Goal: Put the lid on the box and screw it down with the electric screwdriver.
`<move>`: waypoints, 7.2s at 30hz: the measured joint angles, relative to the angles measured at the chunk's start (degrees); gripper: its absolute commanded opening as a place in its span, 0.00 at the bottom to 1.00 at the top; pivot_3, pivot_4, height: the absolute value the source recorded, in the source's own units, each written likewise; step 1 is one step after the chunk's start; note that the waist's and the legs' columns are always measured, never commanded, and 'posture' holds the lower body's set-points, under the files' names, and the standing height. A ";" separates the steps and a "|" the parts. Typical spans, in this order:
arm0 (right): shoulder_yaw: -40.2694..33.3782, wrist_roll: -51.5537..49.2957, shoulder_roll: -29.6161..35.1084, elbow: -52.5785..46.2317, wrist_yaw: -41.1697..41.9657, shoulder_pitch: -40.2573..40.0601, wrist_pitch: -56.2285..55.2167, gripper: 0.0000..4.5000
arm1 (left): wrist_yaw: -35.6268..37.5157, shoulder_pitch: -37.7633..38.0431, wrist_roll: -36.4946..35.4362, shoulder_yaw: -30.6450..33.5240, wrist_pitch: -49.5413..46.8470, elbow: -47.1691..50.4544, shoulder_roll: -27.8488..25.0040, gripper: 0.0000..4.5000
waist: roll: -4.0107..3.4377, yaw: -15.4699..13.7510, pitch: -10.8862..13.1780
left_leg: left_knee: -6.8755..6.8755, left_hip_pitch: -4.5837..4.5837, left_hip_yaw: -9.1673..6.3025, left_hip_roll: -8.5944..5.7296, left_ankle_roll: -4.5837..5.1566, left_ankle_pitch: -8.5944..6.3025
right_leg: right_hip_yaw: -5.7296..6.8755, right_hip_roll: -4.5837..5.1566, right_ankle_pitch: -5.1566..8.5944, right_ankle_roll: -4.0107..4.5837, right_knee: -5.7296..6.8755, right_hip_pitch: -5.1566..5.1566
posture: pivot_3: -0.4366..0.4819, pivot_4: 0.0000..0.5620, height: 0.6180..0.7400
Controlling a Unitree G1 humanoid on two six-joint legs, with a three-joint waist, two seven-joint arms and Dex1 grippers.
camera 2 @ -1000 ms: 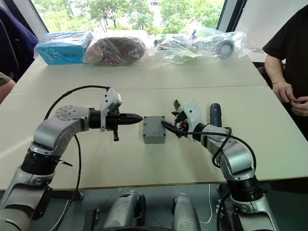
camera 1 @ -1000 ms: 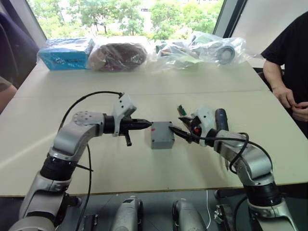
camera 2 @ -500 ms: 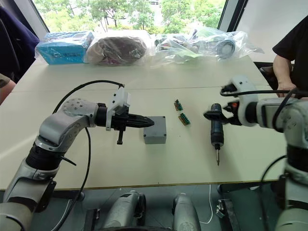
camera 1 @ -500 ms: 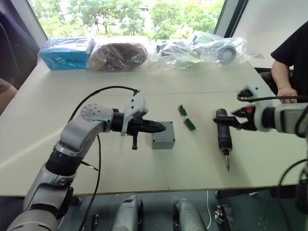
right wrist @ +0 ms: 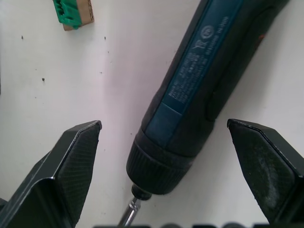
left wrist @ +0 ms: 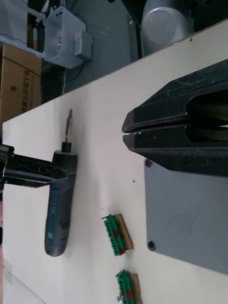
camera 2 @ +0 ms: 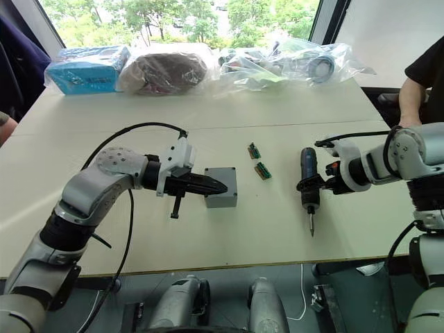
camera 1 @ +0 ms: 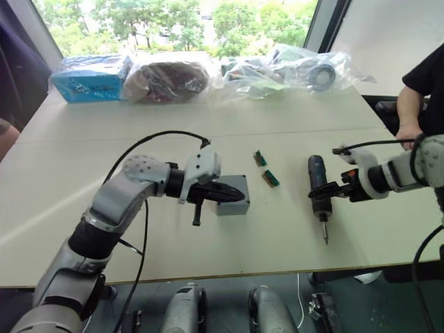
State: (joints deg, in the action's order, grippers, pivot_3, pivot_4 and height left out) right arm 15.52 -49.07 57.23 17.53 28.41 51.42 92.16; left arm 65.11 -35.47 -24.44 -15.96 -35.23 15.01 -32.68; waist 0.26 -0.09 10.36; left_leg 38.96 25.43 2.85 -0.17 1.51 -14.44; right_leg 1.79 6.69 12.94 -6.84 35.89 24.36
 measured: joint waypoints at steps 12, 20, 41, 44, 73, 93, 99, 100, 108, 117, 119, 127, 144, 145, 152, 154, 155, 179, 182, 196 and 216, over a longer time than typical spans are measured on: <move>7.86 4.06 0.88 -1.87 2.81 1.32 -0.23 0.51 | -3.68 2.15 -0.05 0.03 -1.53 2.94 0.46 0.00 | 0.01 -0.52 -0.01 | 0.02 0.01 -0.03 0.00 0.00 0.00 | 0.02 0.00 0.00 0.00 0.00 -0.02 | 0.48 0.27 1.00; -0.22 7.92 -2.49 0.03 -0.69 -0.37 -0.02 0.39 | -4.13 2.02 0.15 1.63 -1.26 0.04 -0.60 0.00 | 0.02 -0.47 -0.02 | 0.09 0.00 0.02 -0.02 0.00 0.00 | 0.02 -0.01 0.00 0.01 0.00 -0.03 | 0.48 0.27 1.00; -24.84 12.06 -37.59 -46.68 -12.13 -21.27 -40.72 0.39 | -0.43 -4.04 5.29 0.69 5.91 -14.73 1.33 0.00 | -0.13 -0.25 0.09 | 0.09 0.03 0.00 -0.11 -0.04 0.02 | -0.07 -0.06 0.02 -0.10 0.10 0.00 | 0.48 0.27 1.00; -21.32 15.80 -41.33 -46.70 -12.36 -22.69 -48.29 0.39 | -0.97 -4.40 6.94 -0.43 7.21 -15.70 2.74 0.00 | -0.13 -0.16 0.09 | 0.08 0.02 -0.05 -0.09 -0.04 0.03 | -0.04 -0.20 0.02 -0.10 0.20 0.05 | 0.48 0.27 1.00; -11.44 30.24 -47.54 -37.70 -9.82 -33.00 -72.13 0.39 | -0.35 -3.56 12.75 -2.95 12.07 -17.71 2.30 0.00 | -0.13 -0.14 0.07 | 0.05 -0.08 -0.08 -0.03 -0.05 0.03 | -0.03 -0.24 0.03 -0.09 0.22 -0.03 | 0.48 0.27 1.00; -11.91 30.34 -47.52 -36.46 -8.48 -35.78 -74.25 0.39 | -0.05 -3.50 12.84 -2.98 11.68 -17.72 2.20 0.00 | -0.06 -0.17 -0.13 | 0.05 -0.22 -0.09 -0.03 -0.05 0.03 | -0.03 -0.24 0.03 -0.09 0.20 -0.20 | 0.48 0.27 1.00; -11.82 30.46 -47.33 -35.48 -9.82 -34.99 -72.14 0.39 | -0.23 -3.03 13.24 -3.04 10.91 -17.73 2.22 0.00 | -0.01 -0.20 -0.23 | -0.11 -1.04 -0.15 0.11 -0.06 -0.02 | 0.01 -0.21 0.18 0.15 0.02 -1.00 | 0.48 0.27 1.00; -11.59 30.69 -47.24 -35.48 -9.83 -35.00 -72.14 0.39 | -0.23 -3.01 13.26 -3.03 10.87 -17.73 2.22 0.00 | 0.00 -0.21 -0.26 | -0.13 -1.06 -0.15 0.11 -0.06 -0.02 | 0.02 -0.20 0.18 0.16 0.01 -1.02 | 0.48 0.27 1.00; -10.92 31.80 -47.18 -35.38 -10.33 -35.18 -71.46 0.39 | -0.34 -2.75 13.75 -3.05 10.75 -17.72 2.43 0.00 | 0.16 -0.20 -0.69 | -0.18 -1.07 -0.17 0.12 -0.06 -0.02 | 0.02 -0.18 0.24 0.25 0.00 -1.02 | 0.48 0.27 1.00; -10.95 31.91 -47.72 -34.92 -10.48 -35.64 -71.70 0.39 | -0.44 -2.37 13.79 -3.06 10.50 -17.70 2.67 0.00 | 0.27 -0.19 -1.18 | -0.42 -1.15 -0.17 0.10 -0.07 -0.03 | 0.04 -0.13 0.28 0.32 -0.18 -1.04 | 0.48 0.27 1.00; -10.95 31.93 -47.72 -34.92 -10.44 -35.77 -71.85 0.39 | -0.44 -2.33 13.79 -3.06 10.49 -17.69 2.66 0.00 | 0.28 -0.19 -1.22 | -0.57 -1.21 -0.17 0.09 -0.08 -0.02 | 0.04 -0.13 0.27 0.32 -0.35 -1.08 | 0.48 0.27 1.00; -10.88 31.97 -47.72 -34.91 -10.05 -36.73 -73.34 0.39 | -0.42 -2.05 13.80 -3.06 10.55 -17.63 2.72 0.00 | 0.30 -0.19 -1.26 | -0.81 -1.43 -0.16 0.09 -0.10 -0.01 | 0.04 -0.12 0.27 0.33 -0.64 -1.17 | 0.48 0.27 1.00; -12.25 30.70 -43.94 -38.06 -9.02 -32.01 -67.73 0.39 | -1.00 -1.21 13.70 -2.62 11.97 -17.88 4.46 0.00 | 0.18 -0.68 -1.14 | -0.85 -0.97 -0.15 0.00 -0.12 0.01 | 0.11 0.16 0.25 0.39 -0.71 -0.86 | 0.48 0.27 1.00; -13.19 29.57 -43.29 -39.34 -9.40 -30.52 -65.51 0.39 | -1.09 -1.17 13.51 -2.38 11.97 -18.15 4.83 0.00 | 0.15 -0.68 -1.09 | -0.85 -0.89 -0.15 -0.01 -0.13 0.02 | 0.10 0.16 0.24 0.39 -0.71 -0.79 | 0.48 0.27 1.00; -29.72 10.92 -39.17 -46.51 -19.32 -11.99 -42.64 0.39 | -7.57 -0.79 13.79 -0.20 13.40 -20.69 8.64 0.00 | -0.01 -0.55 -0.93 | -0.88 -0.88 -0.13 0.00 -0.12 0.02 | 0.11 0.17 0.22 0.37 -0.71 -0.77 | 0.48 0.27 1.00; -35.27 4.29 -34.83 -45.67 -22.21 -7.36 -32.50 0.39 | -8.85 -0.56 12.59 1.39 11.60 -20.84 9.27 0.00 | 0.10 -0.68 -0.89 | -0.89 -0.86 -0.20 0.02 -0.12 0.01 | 0.21 0.22 0.22 0.39 -0.73 -0.80 | 0.48 0.27 1.00; -38.54 0.58 -32.17 -44.45 -23.29 -5.88 -25.85 0.39 | -8.80 -0.56 10.83 2.77 8.98 -20.71 9.16 0.00 | 0.13 -0.67 -0.87 | -0.90 -0.82 -0.25 0.03 -0.12 0.01 | 0.26 0.30 0.22 0.41 -0.77 -0.81 | 0.48 0.27 1.00; -19.28 -10.33 -0.23 -2.37 -16.97 -11.57 -0.02 0.67 | -4.27 3.41 0.02 1.94 -5.53 0.69 1.17 0.00 | -0.37 0.68 -0.21 | -0.81 -0.01 0.11 -0.02 0.03 0.01 | 0.00 -0.01 0.00 0.00 -0.73 0.09 | 0.48 0.27 1.00; -18.74 -7.26 -0.51 -1.56 -15.12 -11.31 -0.02 0.91 | -4.42 4.05 0.02 1.85 -5.89 0.99 0.76 0.00 | -0.34 0.39 -0.19 | -0.77 0.01 0.10 -0.03 0.02 0.01 | 0.00 -0.01 -0.01 0.00 -0.73 0.08 | 0.48 0.27 1.00; -31.15 4.29 -7.44 -23.30 -13.48 -11.27 -22.13 1.00 | -21.91 4.05 -1.46 18.81 -6.42 -4.15 4.36 0.00 | -0.32 0.71 -0.18 | -0.77 -0.02 0.02 -0.02 -0.06 0.06 | 0.03 -0.10 -0.11 -0.22 -0.67 0.08 | 0.48 0.27 1.00; -6.75 13.11 -12.49 -51.06 6.14 -35.82 -41.38 1.00 | -6.11 6.14 5.76 0.81 -0.23 -9.84 -3.34 0.00 | 0.30 -0.61 -0.37 | -0.62 -0.09 -0.04 -0.03 -0.09 0.09 | 0.04 -0.03 -0.09 -0.14 -0.69 -0.09 | 0.48 0.27 1.00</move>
State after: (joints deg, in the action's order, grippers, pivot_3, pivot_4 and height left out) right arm 8.76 -35.95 44.74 -33.53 34.55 15.60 50.78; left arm 59.00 -29.33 -18.68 -15.16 -35.46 5.17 -36.02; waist 0.55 -0.70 9.99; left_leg 38.33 25.34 2.81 -0.20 1.41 -14.35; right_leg 1.84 6.66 12.85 -6.97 35.20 24.27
